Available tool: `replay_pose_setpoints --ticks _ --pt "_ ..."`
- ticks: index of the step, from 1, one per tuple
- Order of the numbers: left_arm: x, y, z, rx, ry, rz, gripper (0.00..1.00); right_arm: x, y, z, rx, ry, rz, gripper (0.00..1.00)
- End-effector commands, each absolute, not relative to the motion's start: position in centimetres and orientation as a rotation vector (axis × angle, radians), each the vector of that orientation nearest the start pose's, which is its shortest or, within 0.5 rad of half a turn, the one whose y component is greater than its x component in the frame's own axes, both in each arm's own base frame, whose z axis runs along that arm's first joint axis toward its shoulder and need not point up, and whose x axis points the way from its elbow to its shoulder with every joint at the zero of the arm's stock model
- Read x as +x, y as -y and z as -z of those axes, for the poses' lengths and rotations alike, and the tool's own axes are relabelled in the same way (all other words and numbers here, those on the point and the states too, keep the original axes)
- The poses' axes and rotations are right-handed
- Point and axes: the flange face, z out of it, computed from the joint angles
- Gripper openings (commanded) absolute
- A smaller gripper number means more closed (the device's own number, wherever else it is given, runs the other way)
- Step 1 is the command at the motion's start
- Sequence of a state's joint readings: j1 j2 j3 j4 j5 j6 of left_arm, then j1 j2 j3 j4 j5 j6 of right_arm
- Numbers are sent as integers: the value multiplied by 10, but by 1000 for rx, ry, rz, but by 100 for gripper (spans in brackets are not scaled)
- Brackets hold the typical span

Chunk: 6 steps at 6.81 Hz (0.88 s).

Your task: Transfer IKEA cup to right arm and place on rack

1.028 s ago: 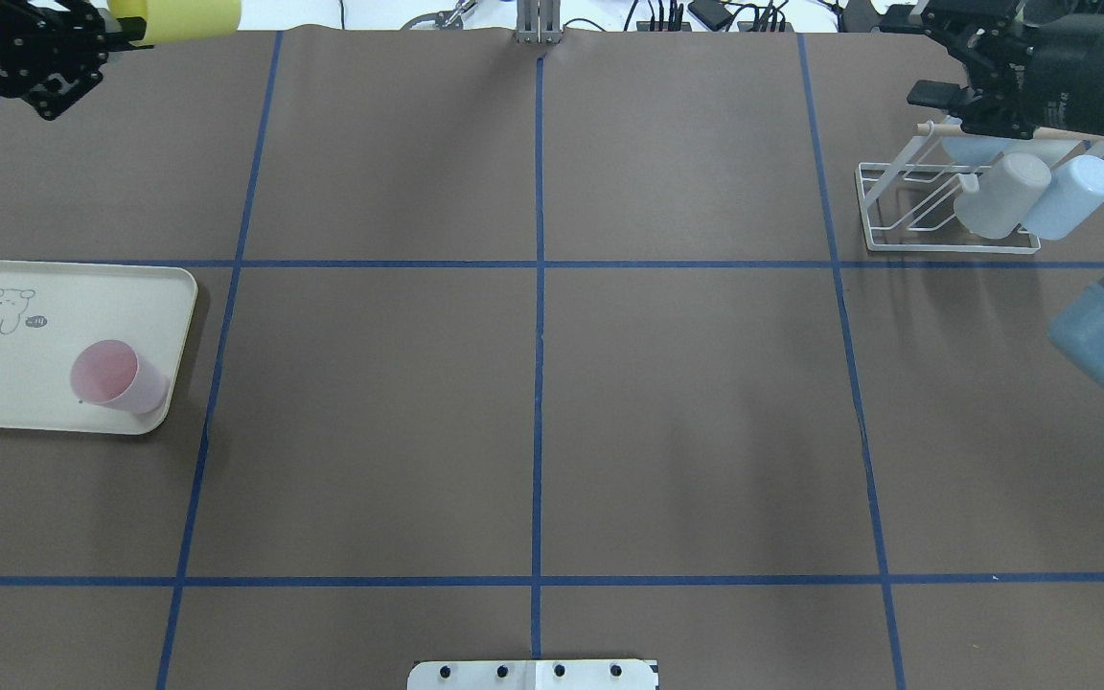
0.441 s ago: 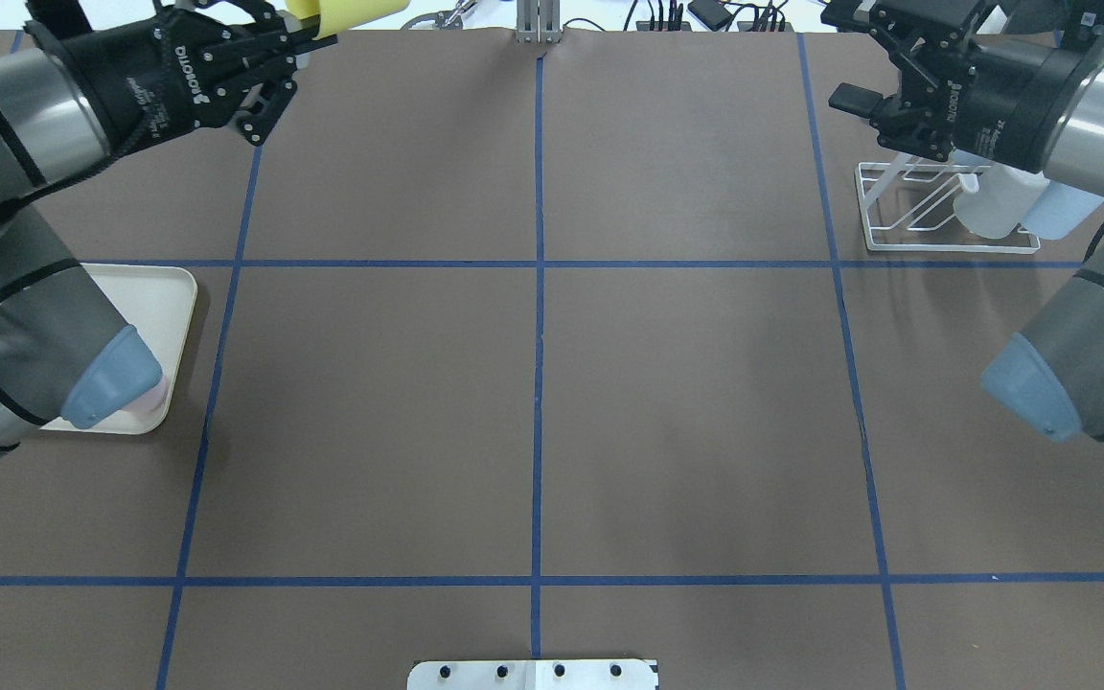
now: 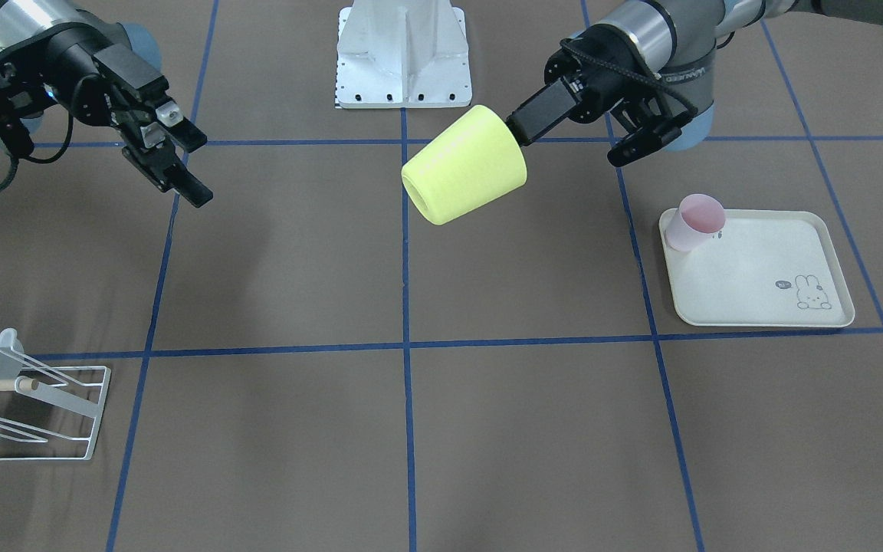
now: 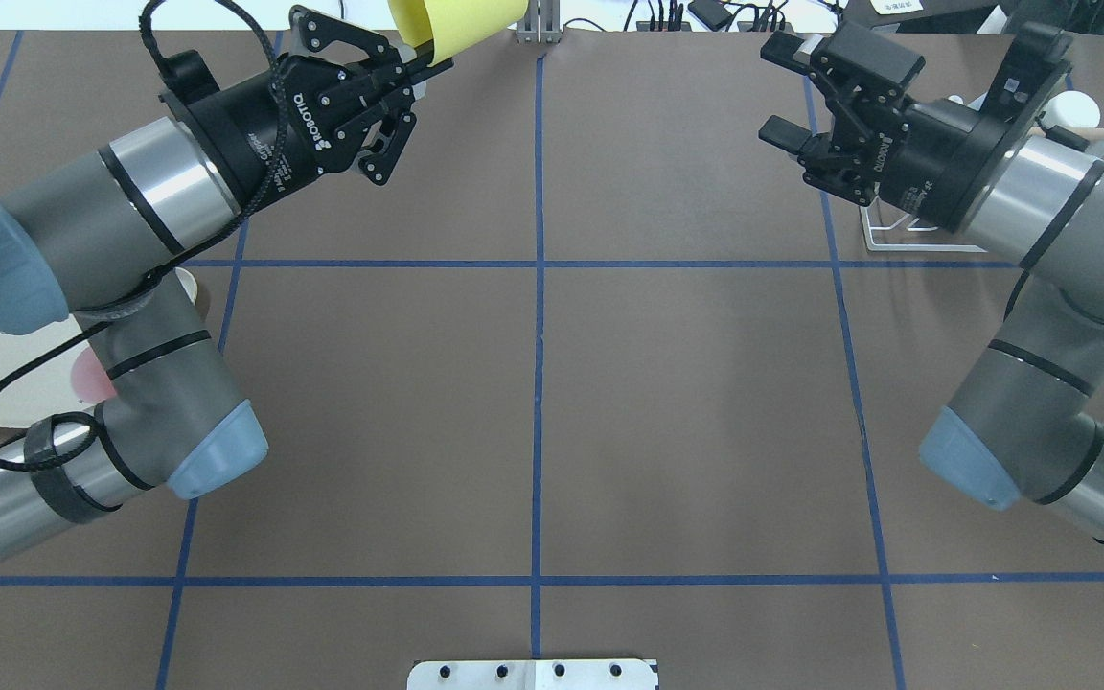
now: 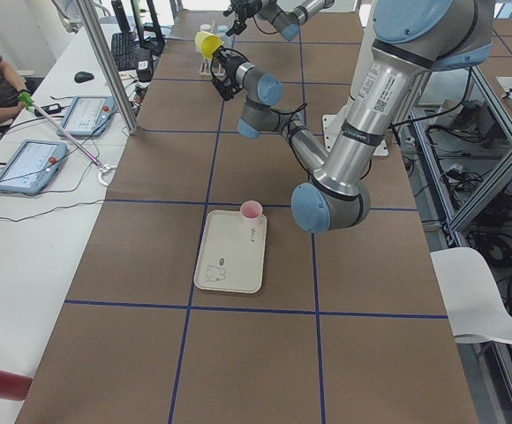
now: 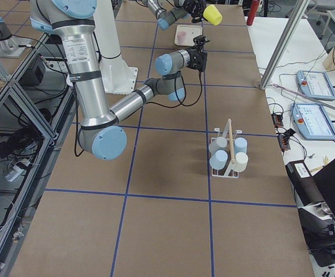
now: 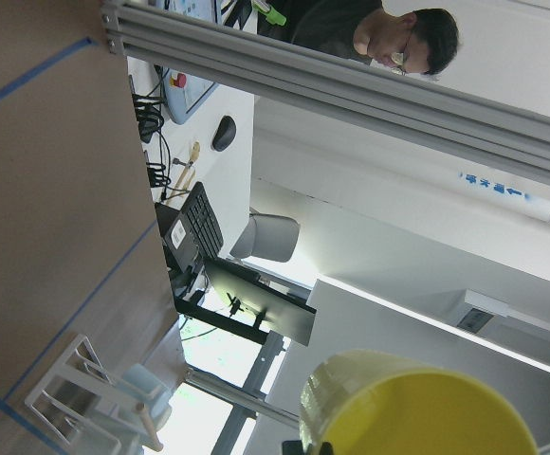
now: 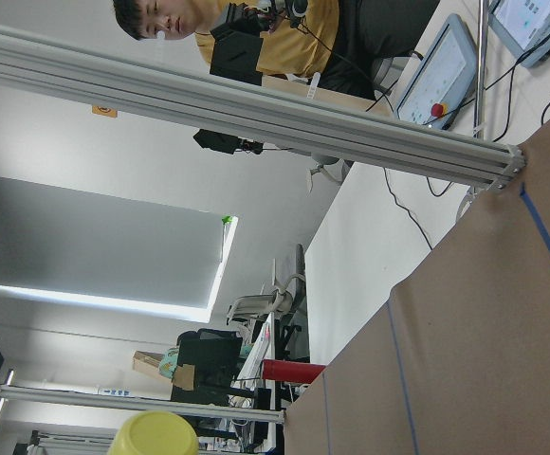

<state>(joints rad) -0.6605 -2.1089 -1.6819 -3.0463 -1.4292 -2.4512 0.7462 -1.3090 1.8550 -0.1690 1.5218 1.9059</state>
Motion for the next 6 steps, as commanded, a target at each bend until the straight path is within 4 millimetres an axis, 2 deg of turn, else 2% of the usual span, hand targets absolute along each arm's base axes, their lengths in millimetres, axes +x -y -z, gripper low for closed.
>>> replay_pose_setpoints --ticks 1,2,3,5,6 --pt "385 476 -136 -165 -2351 1042 0 -289 438 -219 425 2032 -757 100" --pt "392 479 -133 -265 -2357 1084 0 -291 437 -215 361 2061 -789 100" --pt "395 481 -122 -304 -2373 1089 0 -292 438 -207 353 2082 -791 100" --pt "413 464 -119 -345 -2374 1086 0 -293 438 -200 345 2098 -793 100" --pt "420 457 -108 -366 -2385 1071 0 -294 439 -200 352 2100 -806 100"
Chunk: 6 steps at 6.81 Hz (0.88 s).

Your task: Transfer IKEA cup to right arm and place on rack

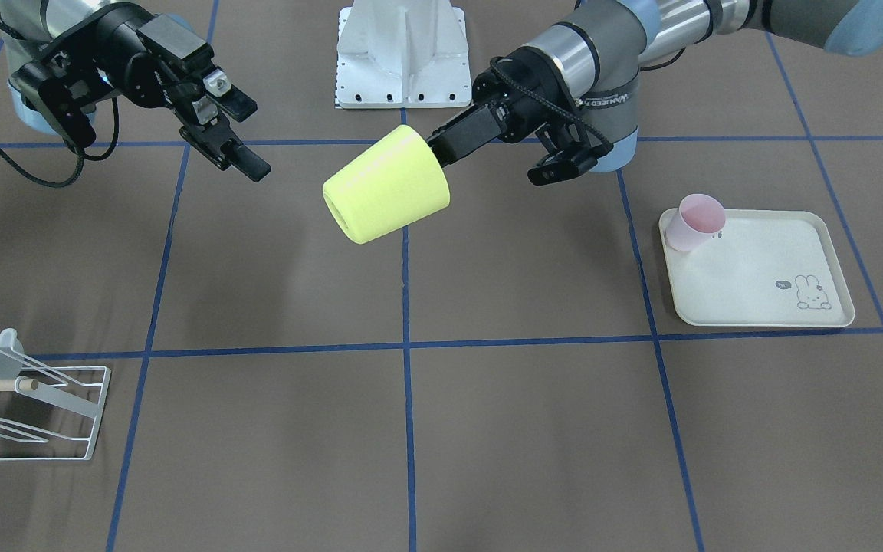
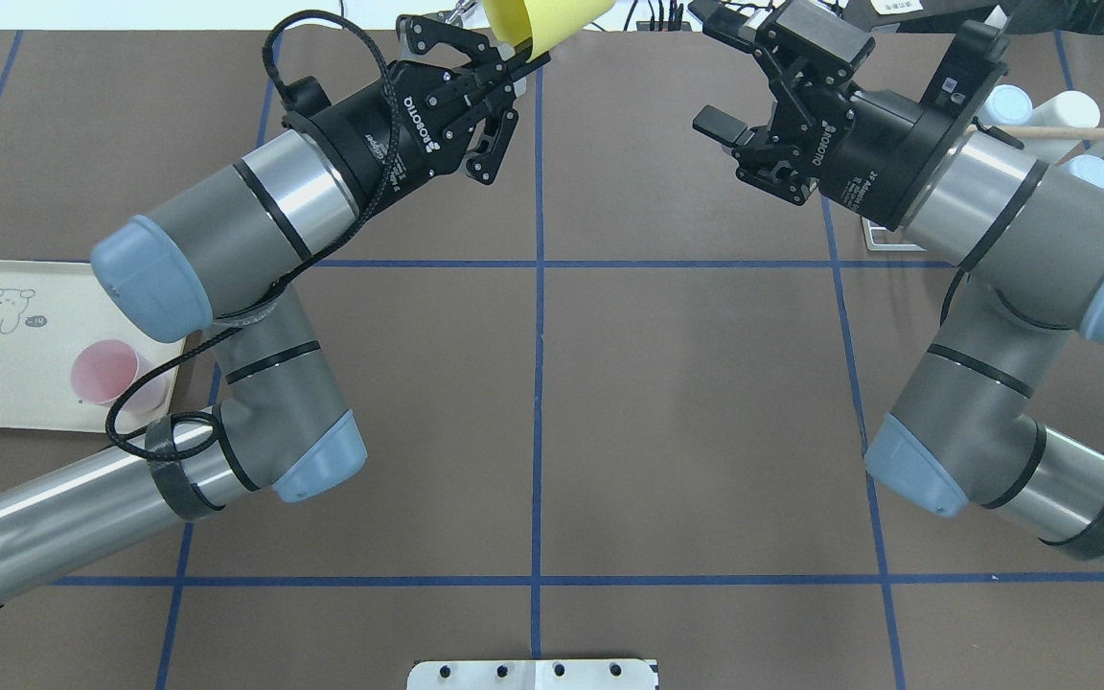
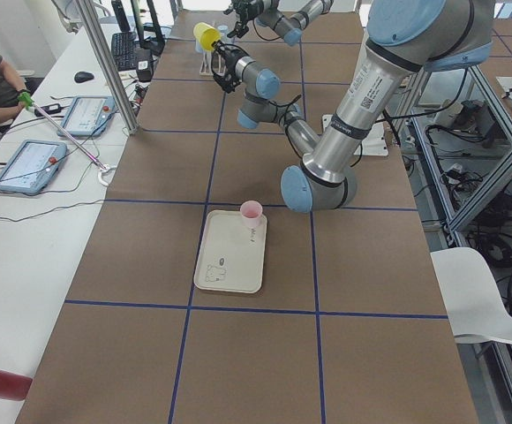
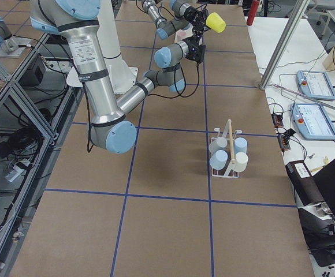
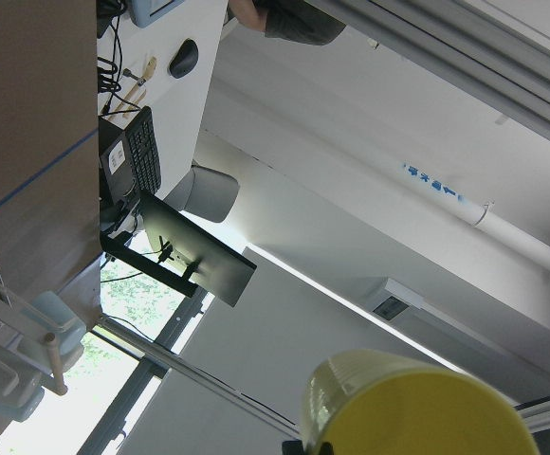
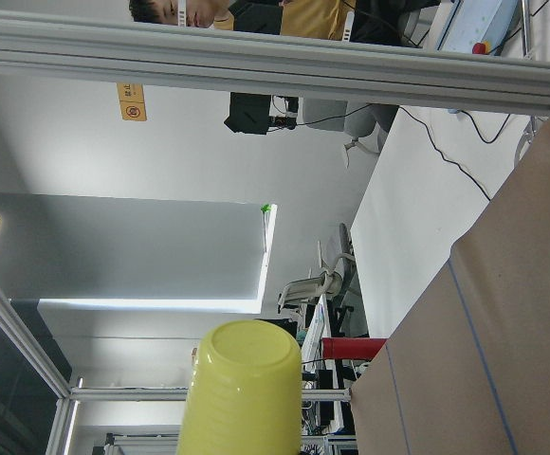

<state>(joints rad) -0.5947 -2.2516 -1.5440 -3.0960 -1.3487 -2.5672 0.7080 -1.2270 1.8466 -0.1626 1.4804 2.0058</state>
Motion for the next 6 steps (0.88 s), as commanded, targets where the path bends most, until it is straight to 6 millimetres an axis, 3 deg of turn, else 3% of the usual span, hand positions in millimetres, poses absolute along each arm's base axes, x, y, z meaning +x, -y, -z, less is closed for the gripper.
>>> replay_pose_setpoints --ticks 1,3,6 --pt "431 447 -100 -386 -2399 1083 0 -298 441 -198 358 2103 -817 100" --pt "443 439 -85 -406 -2410 1086 0 -300 444 -195 359 2104 -818 100" --pt "451 435 -84 -418 -2399 1085 0 -307 449 -188 362 2111 -821 100"
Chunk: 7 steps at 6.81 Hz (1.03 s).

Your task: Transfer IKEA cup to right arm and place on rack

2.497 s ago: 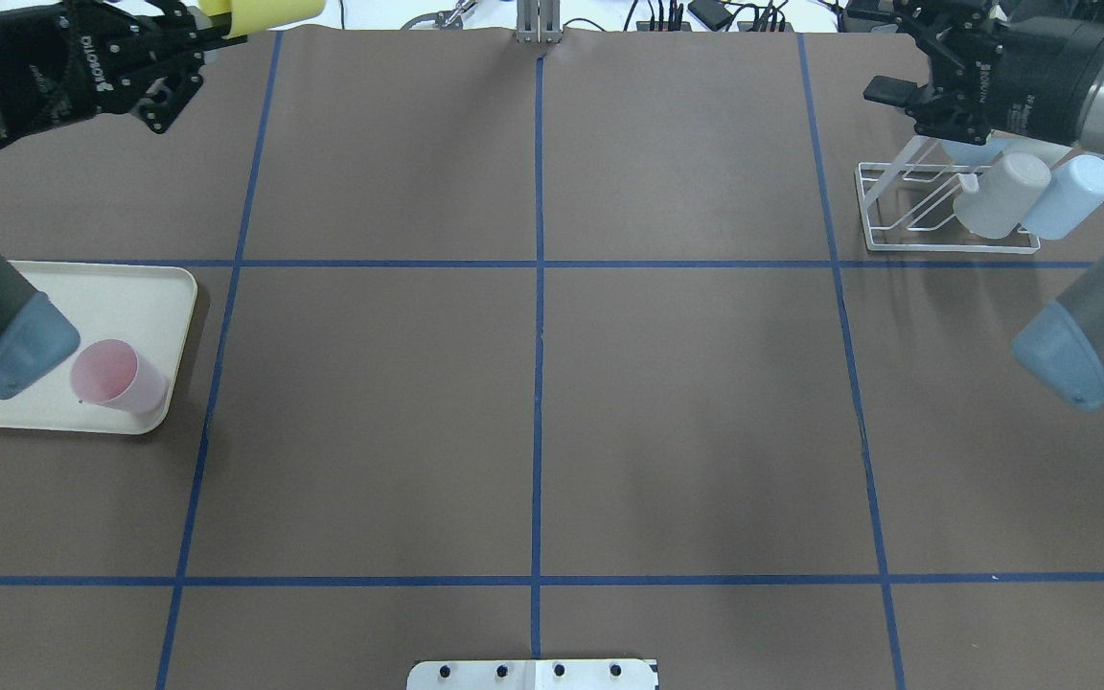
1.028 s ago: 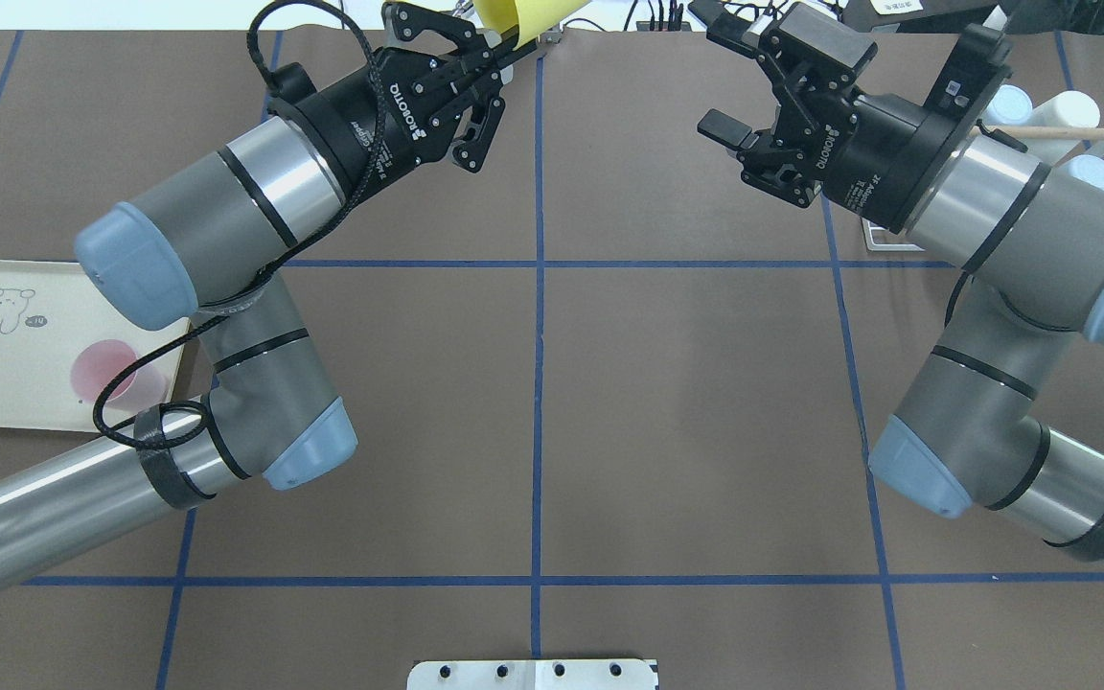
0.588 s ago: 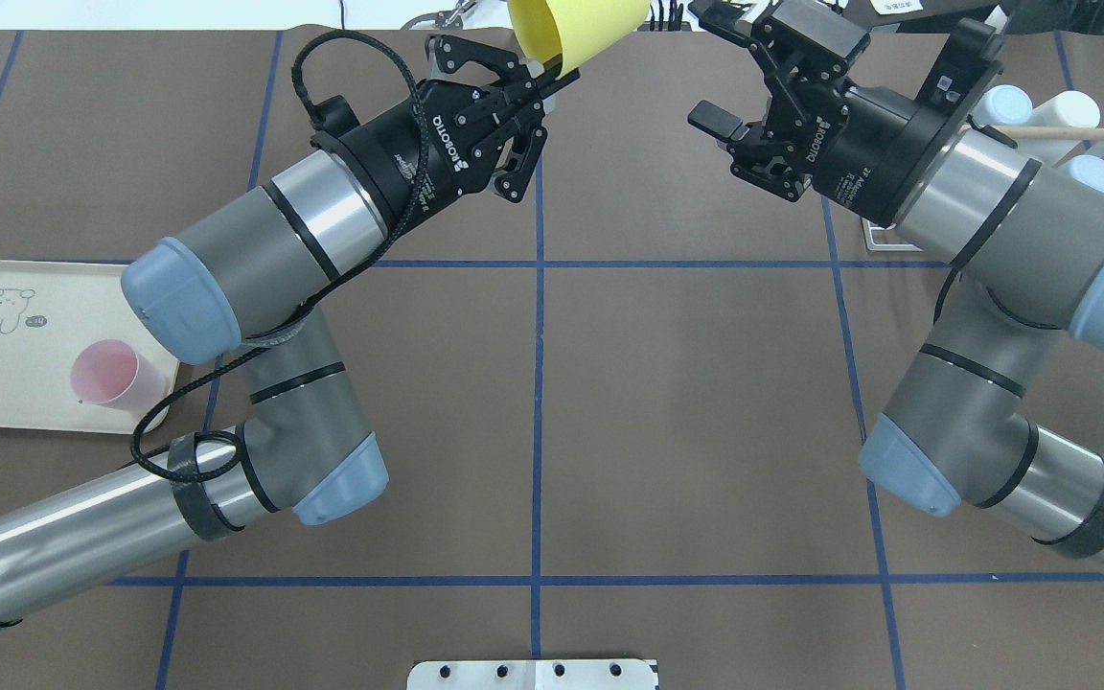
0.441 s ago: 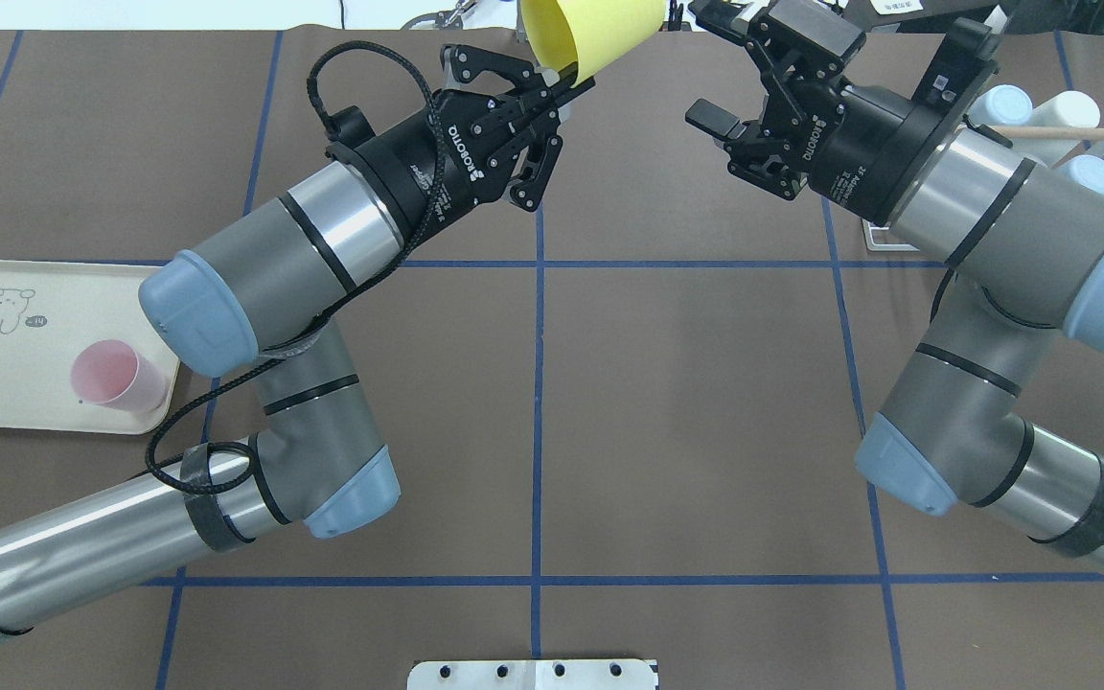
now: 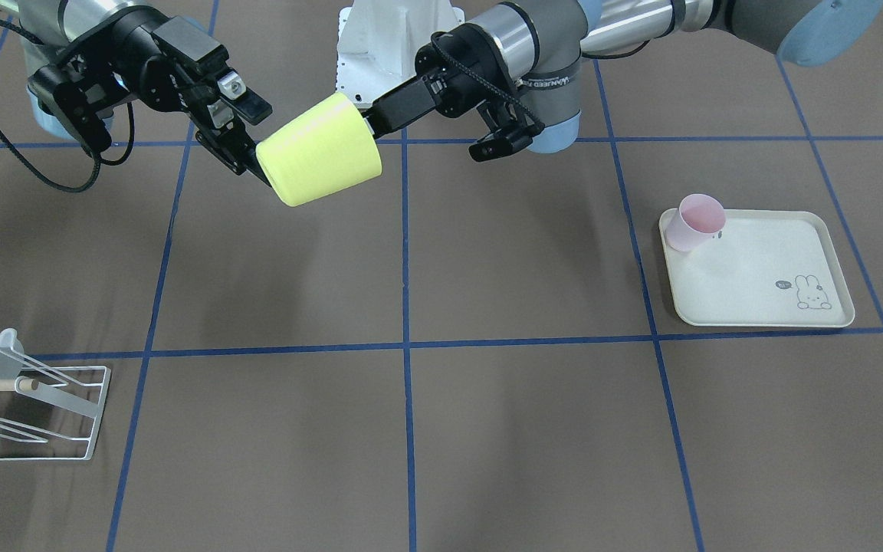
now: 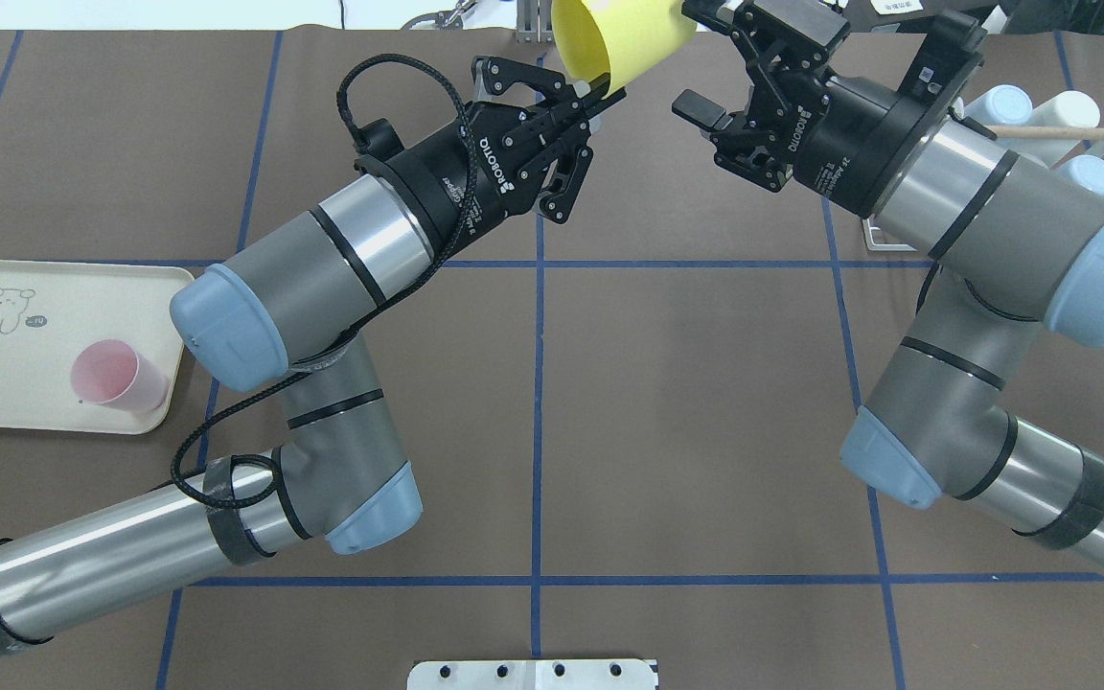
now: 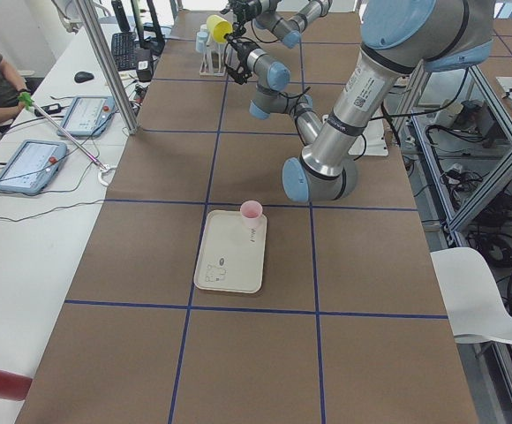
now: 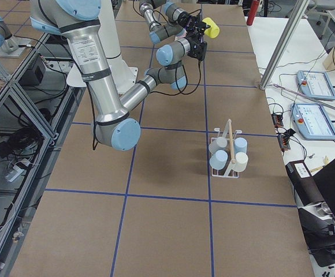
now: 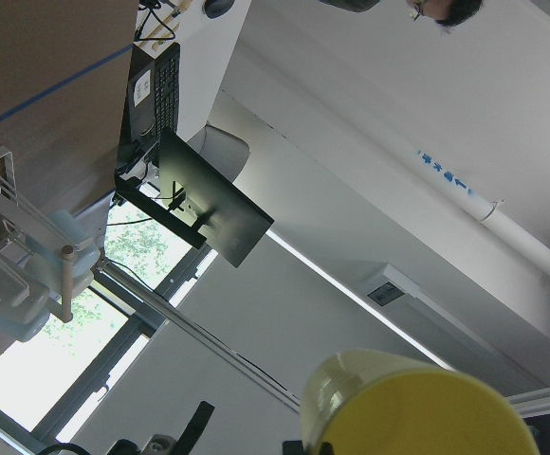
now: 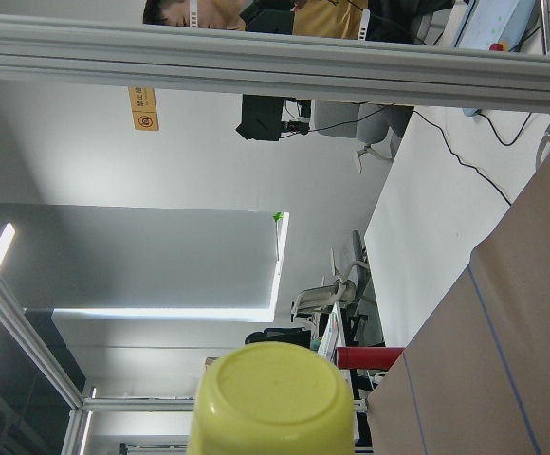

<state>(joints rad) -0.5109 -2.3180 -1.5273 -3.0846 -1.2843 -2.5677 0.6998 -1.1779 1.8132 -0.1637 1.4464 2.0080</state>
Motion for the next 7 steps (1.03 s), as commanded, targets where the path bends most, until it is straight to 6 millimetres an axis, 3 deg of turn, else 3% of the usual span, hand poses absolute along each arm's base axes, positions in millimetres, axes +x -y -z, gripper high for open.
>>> replay_pose_setpoints --ticks 1,7 --pt "452 435 -84 -420 -2398 1085 0 -308 450 -189 360 2112 -822 100" --pt "470 417 -67 -466 -2405 1076 0 -310 451 -190 365 2109 -836 100"
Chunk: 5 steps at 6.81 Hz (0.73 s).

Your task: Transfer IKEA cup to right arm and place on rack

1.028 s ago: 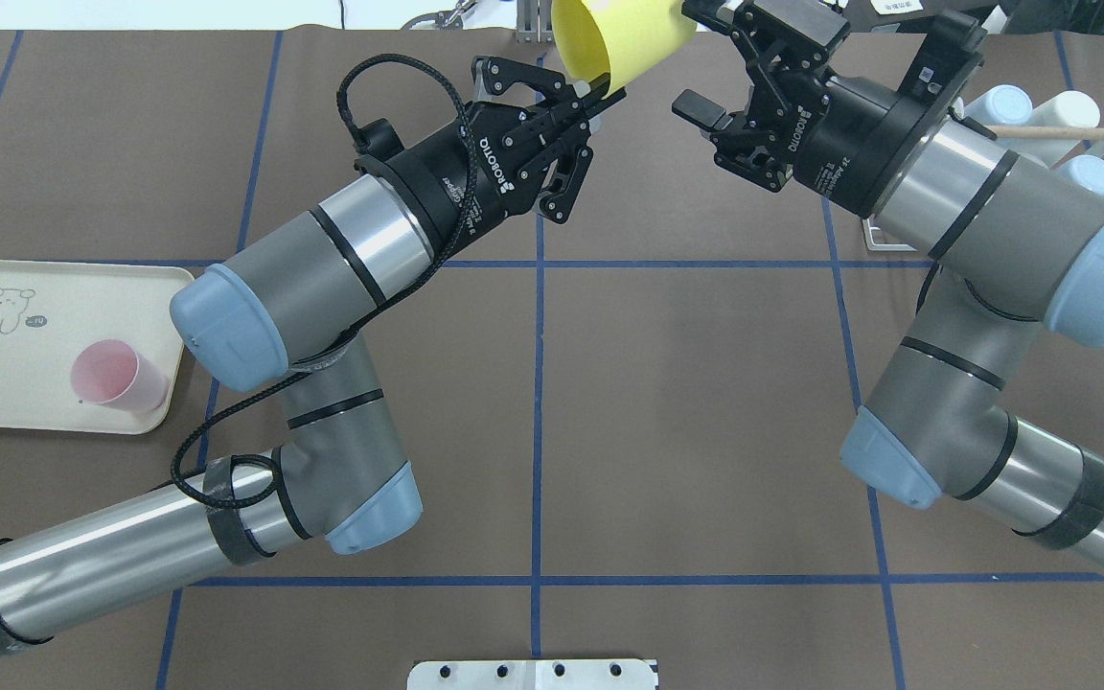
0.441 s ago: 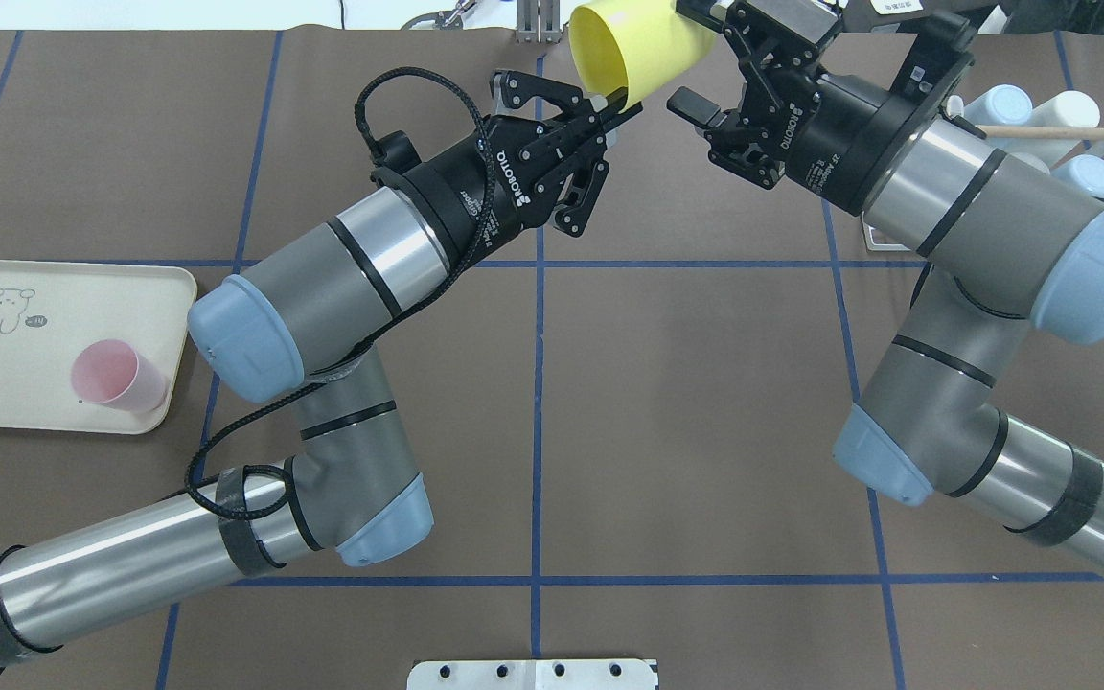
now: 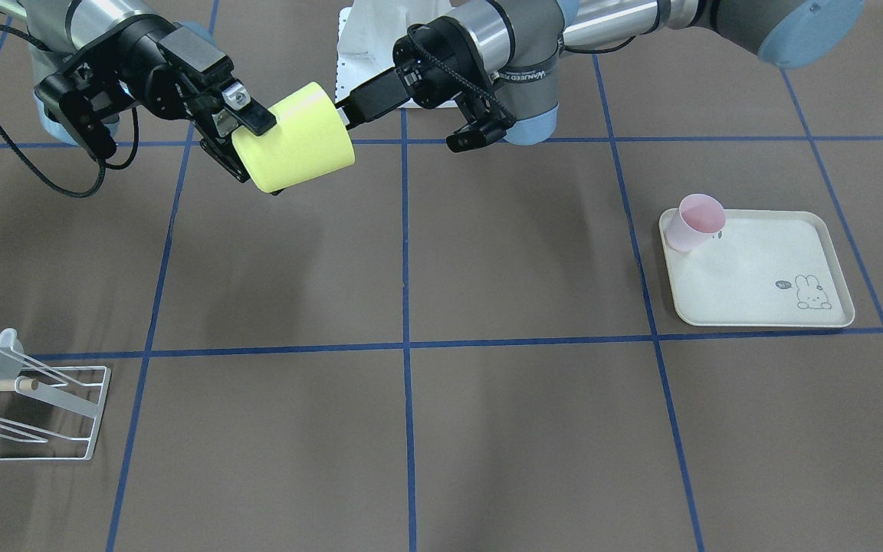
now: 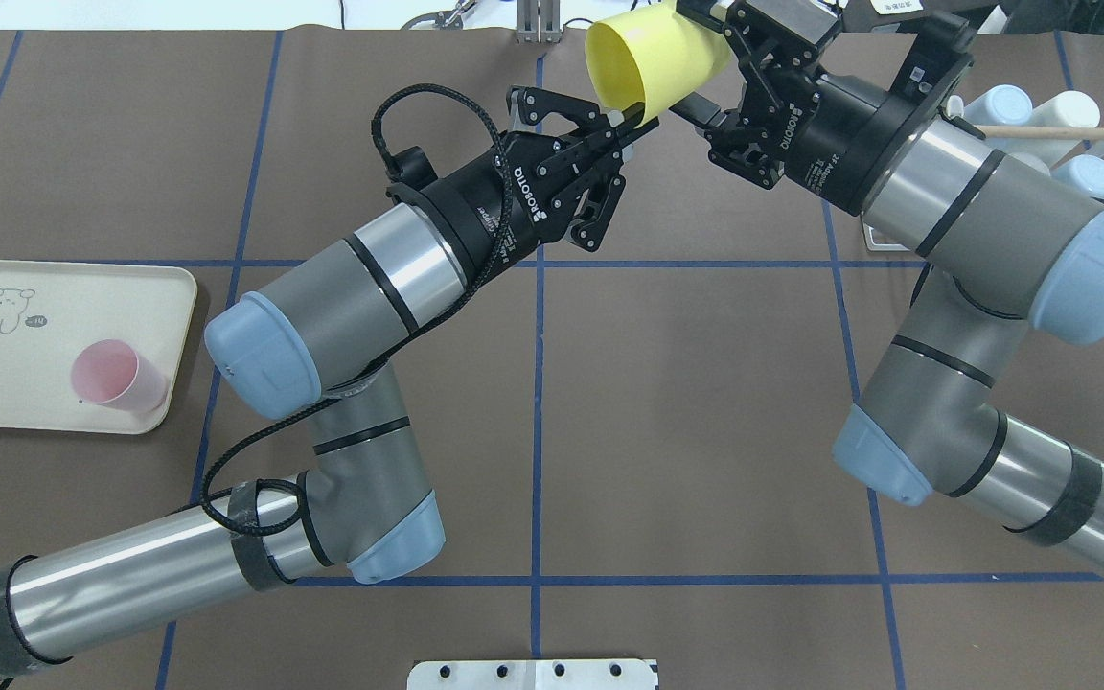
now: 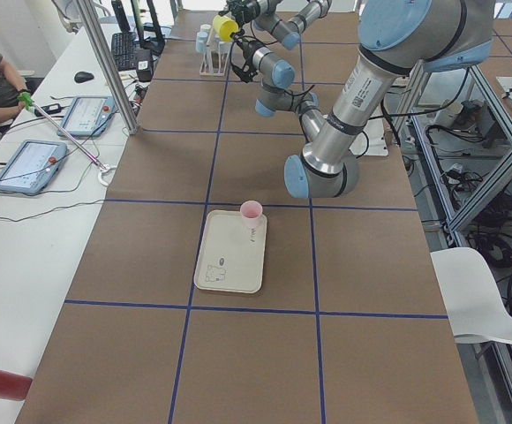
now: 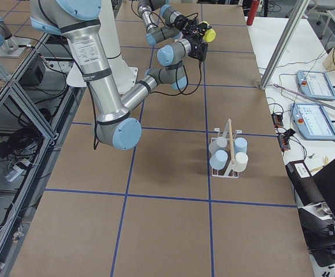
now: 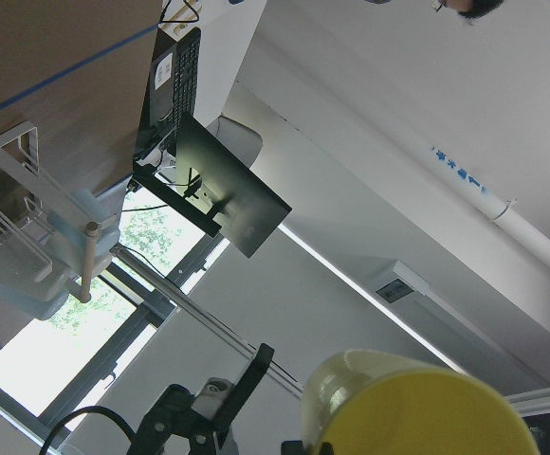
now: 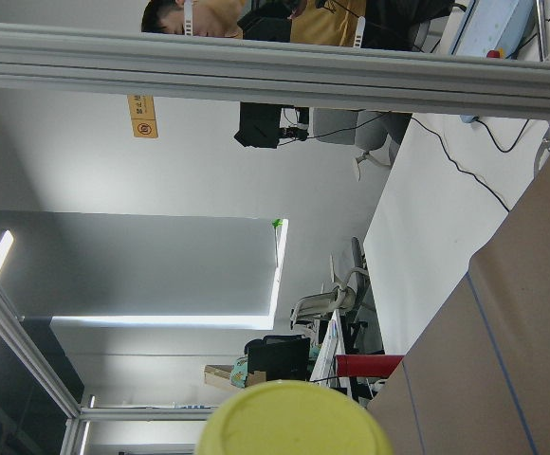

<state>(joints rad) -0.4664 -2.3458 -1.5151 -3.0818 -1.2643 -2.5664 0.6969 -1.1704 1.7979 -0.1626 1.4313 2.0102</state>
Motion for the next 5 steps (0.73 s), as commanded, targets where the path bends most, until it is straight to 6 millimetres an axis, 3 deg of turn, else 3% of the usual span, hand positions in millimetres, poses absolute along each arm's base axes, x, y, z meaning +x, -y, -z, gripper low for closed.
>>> replay_pose_setpoints --ticks 1,5 --pt "473 418 -65 -464 -2404 1078 0 -310 451 -190 366 2108 -835 100" --pt "482 421 -65 -455 -2398 1101 0 -309 450 -190 366 2111 -834 98"
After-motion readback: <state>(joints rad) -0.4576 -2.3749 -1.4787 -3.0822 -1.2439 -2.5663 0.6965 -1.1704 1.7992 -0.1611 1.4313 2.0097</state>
